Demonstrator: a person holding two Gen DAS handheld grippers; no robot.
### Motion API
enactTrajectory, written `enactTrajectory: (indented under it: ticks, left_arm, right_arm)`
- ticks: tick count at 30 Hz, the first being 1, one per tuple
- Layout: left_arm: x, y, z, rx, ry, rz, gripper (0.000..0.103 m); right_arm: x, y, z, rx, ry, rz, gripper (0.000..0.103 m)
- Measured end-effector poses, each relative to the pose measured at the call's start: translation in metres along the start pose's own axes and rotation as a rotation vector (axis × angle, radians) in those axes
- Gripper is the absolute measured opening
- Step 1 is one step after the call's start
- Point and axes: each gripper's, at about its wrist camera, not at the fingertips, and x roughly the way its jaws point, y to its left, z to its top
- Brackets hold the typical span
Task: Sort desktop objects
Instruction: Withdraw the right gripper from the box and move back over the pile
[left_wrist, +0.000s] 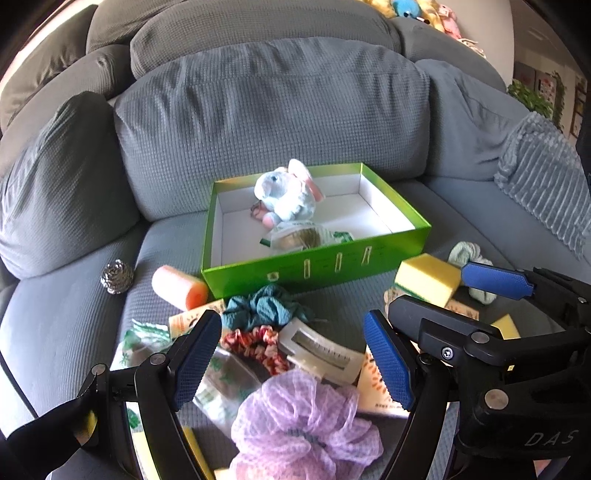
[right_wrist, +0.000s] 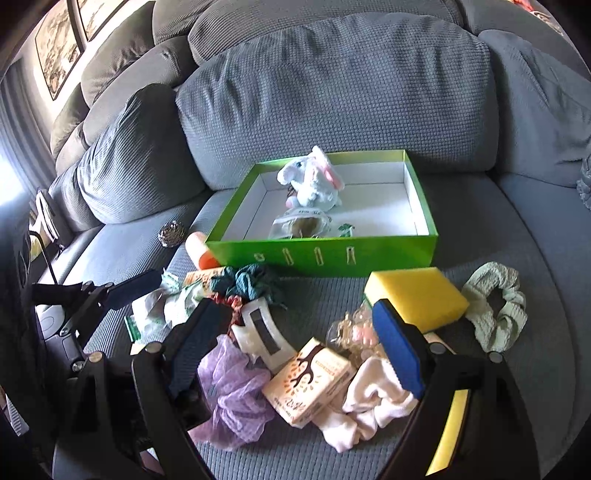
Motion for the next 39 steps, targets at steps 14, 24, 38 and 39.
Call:
enactTrajectory:
  ticks: [14,24,38,39]
  left_arm:
    - [-0.01,0.004,-0.025,-0.01,0.017,0.019,0.08]
    - [-0.021,0.009,-0.039,-0.012,0.012,0.029,0.08]
    - [-0.026,0.025,-0.067,-0.009,0.058,0.006,0.08]
    - [-0.026,0.026,-0.07,-0.004,0.064,0.002,0.08]
  right_arm:
    - [-0.002,0.013,-0.023,-0.019,0.033,0.016,0.086]
    - [-0.006,0.025,-0.036,-0.03,0.043,0.016,0.086]
    - [-0.005,0.042,-0.057,-0.043,0.076,0.029,0.086]
    - [-0.004,0.043,-0.059,-0.042,0.077,0.03,0.086]
